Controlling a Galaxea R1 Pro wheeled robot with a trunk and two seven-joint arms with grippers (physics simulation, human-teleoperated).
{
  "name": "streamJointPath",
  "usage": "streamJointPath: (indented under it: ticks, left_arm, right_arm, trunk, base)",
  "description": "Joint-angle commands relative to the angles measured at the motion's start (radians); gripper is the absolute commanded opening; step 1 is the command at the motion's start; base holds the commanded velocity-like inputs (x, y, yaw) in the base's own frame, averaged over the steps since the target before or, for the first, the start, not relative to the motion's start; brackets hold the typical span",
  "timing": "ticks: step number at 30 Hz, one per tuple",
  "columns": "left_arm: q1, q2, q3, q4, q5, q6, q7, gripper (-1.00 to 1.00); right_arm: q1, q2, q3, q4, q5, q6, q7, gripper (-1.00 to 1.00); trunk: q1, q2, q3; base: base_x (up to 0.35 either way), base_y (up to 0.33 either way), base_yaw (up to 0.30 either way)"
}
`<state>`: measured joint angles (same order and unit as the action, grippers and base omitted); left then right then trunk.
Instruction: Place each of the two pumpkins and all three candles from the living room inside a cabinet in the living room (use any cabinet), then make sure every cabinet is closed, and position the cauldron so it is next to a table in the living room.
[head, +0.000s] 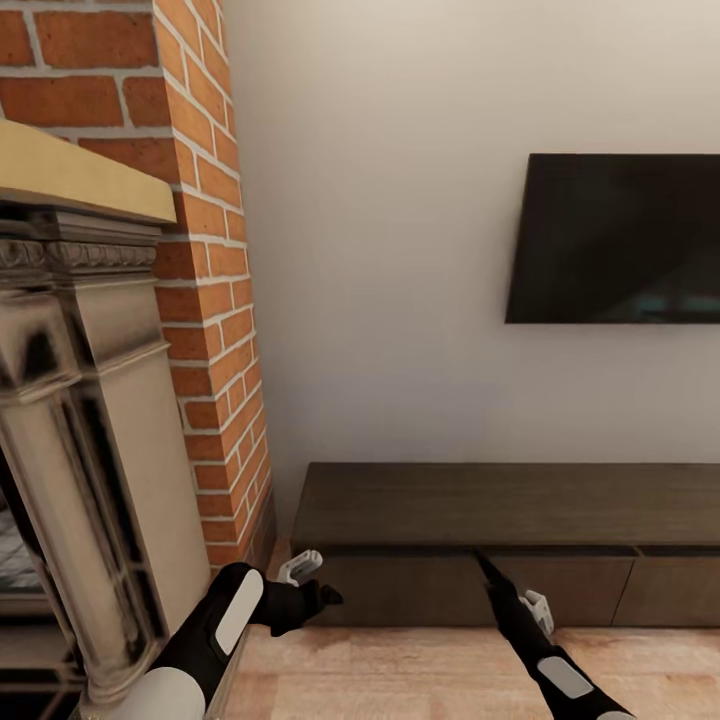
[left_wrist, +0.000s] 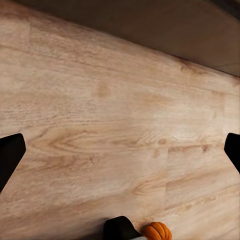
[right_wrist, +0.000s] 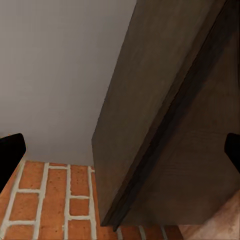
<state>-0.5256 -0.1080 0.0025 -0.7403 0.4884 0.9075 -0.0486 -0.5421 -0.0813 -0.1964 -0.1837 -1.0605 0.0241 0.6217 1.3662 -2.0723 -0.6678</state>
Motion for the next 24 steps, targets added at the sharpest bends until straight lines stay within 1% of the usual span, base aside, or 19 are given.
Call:
streamJointPath:
  ticks: [1, 4, 12, 14, 17, 18, 20, 24]
  left_arm:
    - [-0.001, 0.000, 0.000, -0.001, -0.005, 0.003, -0.005, 1.00]
    - [-0.001, 0.001, -0.001, -0.001, -0.004, 0.003, -0.005, 1.00]
    - [-0.001, 0.001, -0.002, -0.001, -0.004, 0.003, -0.005, 1.00]
    - [-0.001, 0.001, -0.002, -0.001, -0.004, 0.003, -0.005, 1.00]
    - [-0.001, 0.001, -0.004, -0.001, -0.004, 0.004, -0.005, 1.00]
    - [-0.001, 0.001, -0.005, -0.002, -0.004, 0.004, -0.005, 1.00]
    - [-0.001, 0.001, -0.006, -0.001, -0.003, 0.004, -0.005, 1.00]
    - [-0.001, -0.001, -0.007, -0.001, 0.000, 0.004, -0.006, 1.00]
  right_arm:
    - [-0.001, -0.002, -0.001, 0.010, -0.014, 0.003, 0.015, 1.00]
    - [-0.001, -0.005, -0.002, 0.020, -0.026, 0.004, 0.029, 1.00]
    - [-0.001, -0.006, -0.002, 0.024, -0.033, 0.006, 0.048, 1.00]
    - [-0.001, -0.009, -0.002, 0.027, -0.039, 0.006, 0.079, 1.00]
    - [0.000, -0.011, -0.002, 0.029, -0.070, 0.008, 0.124, 1.00]
    - [0.002, -0.012, -0.002, 0.030, -0.093, 0.008, 0.150, 1.00]
    - [0.004, -0.016, 0.000, 0.030, -0.124, 0.008, 0.180, 1.00]
    - [0.006, -0.019, 0.001, 0.032, -0.161, 0.008, 0.208, 1.00]
  trunk:
    - [0.004, -0.008, -0.004]
    - [0.015, -0.029, -0.014]
    - [0.046, -0.085, -0.039]
    - [0.054, -0.099, -0.045]
    - [0.065, -0.120, -0.054]
    - [0.069, -0.127, -0.058]
    - [0.077, -0.141, -0.064]
    - [0.092, -0.169, -0.076]
  base:
    - [0.000, 0.000, 0.000]
    - [0.000, 0.000, 0.000]
    - [0.000, 0.000, 0.000]
    - [0.000, 0.000, 0.000]
    - [0.000, 0.000, 0.000]
    - [0.000, 0.000, 0.000]
    - [0.000, 0.000, 0.000]
    - [0.000, 0.000, 0.000]
